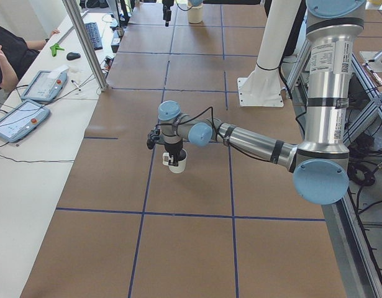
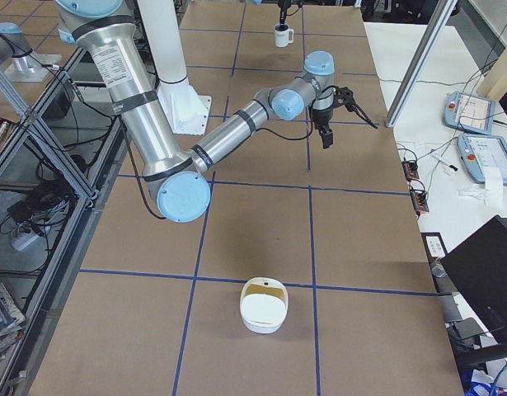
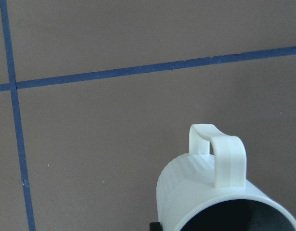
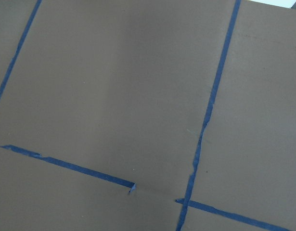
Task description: Left arm hands cup to right arm to dump lemon
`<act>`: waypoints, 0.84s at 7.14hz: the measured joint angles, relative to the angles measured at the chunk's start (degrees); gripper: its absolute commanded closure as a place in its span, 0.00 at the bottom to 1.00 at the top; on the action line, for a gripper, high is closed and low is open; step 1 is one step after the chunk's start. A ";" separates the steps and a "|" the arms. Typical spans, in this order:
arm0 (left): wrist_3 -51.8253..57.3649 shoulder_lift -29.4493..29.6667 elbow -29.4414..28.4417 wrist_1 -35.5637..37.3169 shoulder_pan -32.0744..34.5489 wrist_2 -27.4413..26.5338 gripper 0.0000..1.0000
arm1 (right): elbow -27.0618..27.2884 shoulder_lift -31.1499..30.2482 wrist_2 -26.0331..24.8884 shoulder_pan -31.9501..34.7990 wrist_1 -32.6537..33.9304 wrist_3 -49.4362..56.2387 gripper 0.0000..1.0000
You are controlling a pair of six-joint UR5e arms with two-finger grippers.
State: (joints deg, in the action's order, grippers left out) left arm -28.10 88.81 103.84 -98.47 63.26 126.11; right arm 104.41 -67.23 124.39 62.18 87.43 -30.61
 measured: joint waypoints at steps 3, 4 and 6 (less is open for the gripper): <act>-5.89 0.13 -6.34 -8.68 -0.28 1.05 0.99 | 0.21 -1.35 0.93 1.57 0.18 0.91 0.00; -6.53 0.21 -7.23 -9.57 -0.35 2.99 0.98 | 0.34 -1.44 0.95 1.72 0.19 0.96 0.00; -6.89 0.24 -7.93 -10.02 -0.40 8.70 0.65 | 0.45 -1.52 0.94 1.77 0.18 0.99 0.00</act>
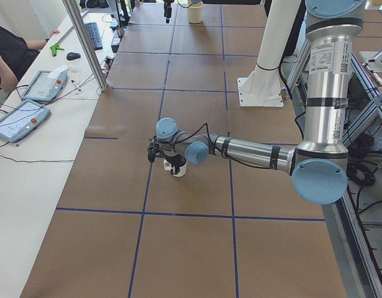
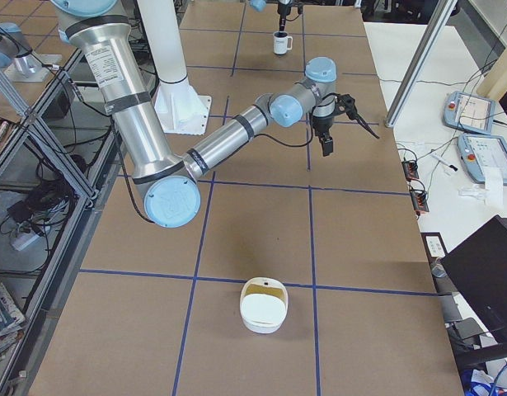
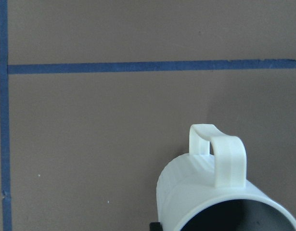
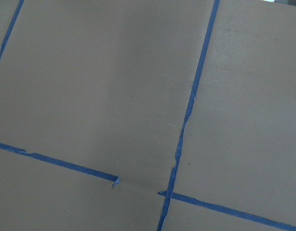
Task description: Left arm hands cup to right arm to dump lemon
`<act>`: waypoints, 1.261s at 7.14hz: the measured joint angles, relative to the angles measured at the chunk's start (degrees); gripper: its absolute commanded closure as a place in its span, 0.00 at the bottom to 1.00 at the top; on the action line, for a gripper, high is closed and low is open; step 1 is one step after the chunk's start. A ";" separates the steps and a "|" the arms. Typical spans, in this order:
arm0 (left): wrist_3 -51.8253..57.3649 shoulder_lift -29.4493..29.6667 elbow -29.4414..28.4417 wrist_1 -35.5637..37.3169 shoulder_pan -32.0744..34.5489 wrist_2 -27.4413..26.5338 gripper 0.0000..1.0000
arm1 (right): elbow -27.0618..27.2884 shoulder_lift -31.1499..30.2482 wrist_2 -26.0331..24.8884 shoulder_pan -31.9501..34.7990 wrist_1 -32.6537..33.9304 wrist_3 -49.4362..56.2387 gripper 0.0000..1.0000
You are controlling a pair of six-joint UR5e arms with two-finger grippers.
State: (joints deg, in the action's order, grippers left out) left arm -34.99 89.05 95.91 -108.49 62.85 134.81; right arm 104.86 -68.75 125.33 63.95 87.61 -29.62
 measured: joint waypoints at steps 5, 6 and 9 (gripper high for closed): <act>0.47 -0.32 -0.13 0.06 -0.02 0.85 0.00 | 0.22 -0.45 0.00 0.02 -0.09 -0.07 0.00; 0.65 -0.23 0.22 0.14 0.17 0.85 0.00 | 0.45 -1.26 0.00 0.06 -0.15 0.01 0.00; 12.19 -0.09 0.67 1.25 5.21 0.33 0.00 | 1.68 -7.04 0.06 2.64 0.39 6.14 0.00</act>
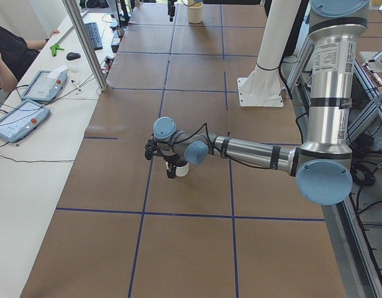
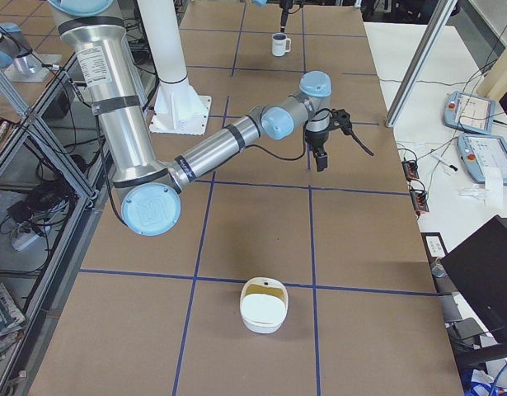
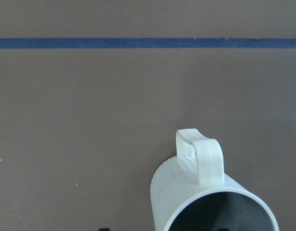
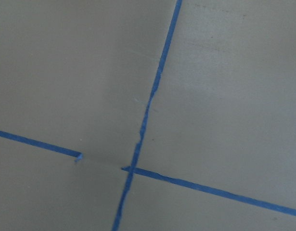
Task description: Left arm hands cup to right arm to dump lemon
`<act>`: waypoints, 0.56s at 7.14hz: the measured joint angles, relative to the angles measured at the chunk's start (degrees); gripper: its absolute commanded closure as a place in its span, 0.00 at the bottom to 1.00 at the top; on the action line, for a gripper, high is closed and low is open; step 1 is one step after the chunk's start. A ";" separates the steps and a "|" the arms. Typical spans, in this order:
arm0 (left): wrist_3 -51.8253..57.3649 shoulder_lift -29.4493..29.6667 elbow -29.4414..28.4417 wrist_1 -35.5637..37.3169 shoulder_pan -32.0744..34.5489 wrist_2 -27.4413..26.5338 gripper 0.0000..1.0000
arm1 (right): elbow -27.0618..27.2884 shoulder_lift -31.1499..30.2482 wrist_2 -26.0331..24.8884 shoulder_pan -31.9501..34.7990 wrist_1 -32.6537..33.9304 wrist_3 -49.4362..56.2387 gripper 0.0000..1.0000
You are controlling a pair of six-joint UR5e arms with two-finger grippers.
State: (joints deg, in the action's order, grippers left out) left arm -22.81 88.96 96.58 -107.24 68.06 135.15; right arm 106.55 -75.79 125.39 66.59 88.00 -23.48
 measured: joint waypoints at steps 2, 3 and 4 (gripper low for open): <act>17.22 0.22 0.15 9.43 8.17 -1.51 0.00 | 0.04 -3.60 0.02 4.84 6.40 14.28 0.00; 25.36 0.59 0.56 16.77 12.78 -1.74 0.00 | 0.06 -5.05 0.05 7.92 10.39 22.12 0.00; 30.84 0.64 1.25 22.88 16.86 -1.70 0.00 | 0.00 -7.67 0.65 10.82 12.46 27.93 0.00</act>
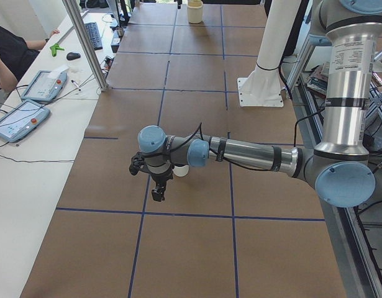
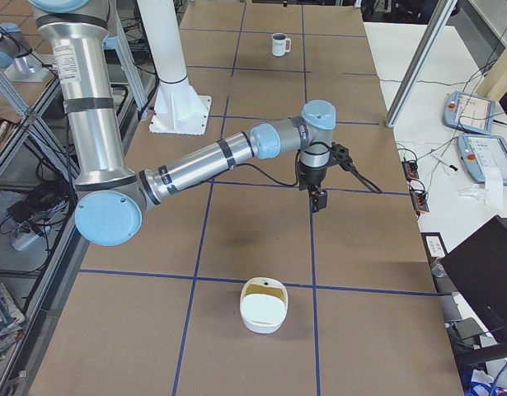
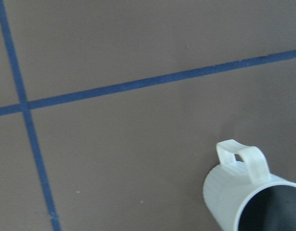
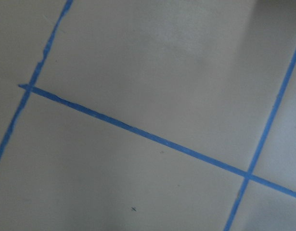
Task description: Left arm hands cup to right arm to dump lemon
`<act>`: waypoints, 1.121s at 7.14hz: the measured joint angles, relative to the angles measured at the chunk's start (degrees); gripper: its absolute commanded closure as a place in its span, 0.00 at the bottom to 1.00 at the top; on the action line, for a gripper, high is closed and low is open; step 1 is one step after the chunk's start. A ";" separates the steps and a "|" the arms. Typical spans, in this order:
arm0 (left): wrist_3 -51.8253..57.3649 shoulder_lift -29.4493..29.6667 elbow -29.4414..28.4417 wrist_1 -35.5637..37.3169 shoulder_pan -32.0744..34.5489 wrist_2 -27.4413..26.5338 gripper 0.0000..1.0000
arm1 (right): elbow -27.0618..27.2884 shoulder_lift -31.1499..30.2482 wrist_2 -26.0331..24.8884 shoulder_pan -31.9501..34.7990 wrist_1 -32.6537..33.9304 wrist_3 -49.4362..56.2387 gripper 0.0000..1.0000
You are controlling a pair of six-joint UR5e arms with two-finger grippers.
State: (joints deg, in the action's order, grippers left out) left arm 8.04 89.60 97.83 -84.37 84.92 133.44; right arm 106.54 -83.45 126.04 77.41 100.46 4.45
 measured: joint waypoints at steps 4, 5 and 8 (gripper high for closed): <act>3.50 -2.04 1.23 4.19 5.84 0.27 0.00 | 0.03 -11.49 6.29 6.72 0.57 0.74 0.01; 3.53 -2.32 1.41 4.20 5.91 0.24 0.00 | 0.21 -12.92 6.53 7.06 0.49 0.26 0.01; 3.80 -3.10 1.54 4.21 5.95 0.09 0.00 | 0.49 -14.89 6.65 8.97 -0.42 -0.55 0.00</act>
State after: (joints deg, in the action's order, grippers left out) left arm 11.84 86.50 99.37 -80.15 90.87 133.54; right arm 107.03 -98.35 132.69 86.39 100.04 3.90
